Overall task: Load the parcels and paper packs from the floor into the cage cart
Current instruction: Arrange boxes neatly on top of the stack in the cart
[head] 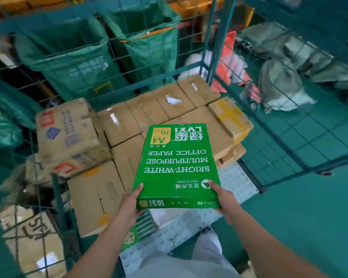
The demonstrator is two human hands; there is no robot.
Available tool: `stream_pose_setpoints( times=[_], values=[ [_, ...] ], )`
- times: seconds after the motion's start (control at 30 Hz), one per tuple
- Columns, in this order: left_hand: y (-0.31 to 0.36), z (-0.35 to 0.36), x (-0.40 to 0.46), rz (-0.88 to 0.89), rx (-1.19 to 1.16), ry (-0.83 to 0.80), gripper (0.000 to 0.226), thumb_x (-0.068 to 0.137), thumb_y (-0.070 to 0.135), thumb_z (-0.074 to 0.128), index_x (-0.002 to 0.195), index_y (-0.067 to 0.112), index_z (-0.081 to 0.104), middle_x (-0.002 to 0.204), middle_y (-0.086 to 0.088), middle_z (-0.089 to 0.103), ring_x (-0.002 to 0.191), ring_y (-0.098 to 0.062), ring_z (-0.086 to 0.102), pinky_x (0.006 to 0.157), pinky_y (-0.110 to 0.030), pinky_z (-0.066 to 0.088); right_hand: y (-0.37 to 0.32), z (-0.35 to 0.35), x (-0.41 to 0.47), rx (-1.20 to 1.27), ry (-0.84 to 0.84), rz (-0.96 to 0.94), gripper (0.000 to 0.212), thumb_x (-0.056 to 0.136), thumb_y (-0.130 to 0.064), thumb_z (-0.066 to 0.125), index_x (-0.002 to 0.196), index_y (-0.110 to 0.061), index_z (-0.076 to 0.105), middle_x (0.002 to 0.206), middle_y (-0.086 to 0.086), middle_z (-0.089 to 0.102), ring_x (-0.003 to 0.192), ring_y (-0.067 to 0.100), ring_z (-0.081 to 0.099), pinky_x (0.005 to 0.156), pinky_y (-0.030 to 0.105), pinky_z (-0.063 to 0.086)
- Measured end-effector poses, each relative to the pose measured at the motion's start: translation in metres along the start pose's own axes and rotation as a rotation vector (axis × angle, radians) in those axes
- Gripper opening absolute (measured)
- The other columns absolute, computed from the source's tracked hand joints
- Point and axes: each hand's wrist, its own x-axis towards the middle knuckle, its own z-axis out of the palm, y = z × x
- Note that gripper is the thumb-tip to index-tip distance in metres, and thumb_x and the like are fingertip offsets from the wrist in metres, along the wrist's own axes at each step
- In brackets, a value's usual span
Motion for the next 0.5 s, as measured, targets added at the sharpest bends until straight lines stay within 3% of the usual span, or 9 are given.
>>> stream_pose_setpoints(
  times=[0.1,0.23,0.4,0.5],
  values=[
    [0.003,0.007,0.002,-0.029,-0.087,0.081,0.072,0.075,0.048,0.084,0.129,0.01,0.057,0.12,-0.019,0.071,0.107,-0.037,0.07,0.076,-0.045,0.062,-0.024,0.003,0.03,-0.094,-0.087,0.016,0.045,0.088,-0.043,0.077,0.109,-0.004,0.07,0.102,0.015,0.078,0.091,0.028,0.074,0.075,0.037,0.061],
    [-0.003,0.028,-0.005,-0.023,-0.145,0.189,0.066,0.08,0.051,0.082,0.128,0.013,0.058,0.123,-0.017,0.067,0.102,-0.034,0.067,0.071,-0.04,0.058,-0.062,0.0,0.07,-0.201,-0.178,0.026,0.049,0.088,-0.045,0.077,0.111,-0.003,0.07,0.103,0.017,0.077,0.096,0.032,0.074,0.09,0.046,0.06],
    [-0.013,0.057,-0.005,-0.055,-0.239,0.278,0.065,0.083,0.051,0.081,0.128,0.011,0.056,0.112,-0.016,0.063,0.085,-0.028,0.064,0.072,-0.041,0.058,-0.099,0.001,0.115,-0.3,-0.261,0.054,0.05,0.085,-0.046,0.079,0.111,-0.005,0.069,0.103,0.014,0.077,0.099,0.031,0.072,0.085,0.043,0.058],
    [-0.02,0.068,0.001,-0.074,-0.304,0.32,0.065,0.084,0.049,0.08,0.129,0.012,0.053,0.11,-0.016,0.061,0.086,-0.028,0.062,0.079,-0.044,0.059,-0.116,0.01,0.132,-0.363,-0.299,0.071,0.041,0.087,-0.043,0.078,0.105,-0.007,0.07,0.099,0.013,0.076,0.091,0.028,0.071,0.076,0.037,0.057]
  ],
)
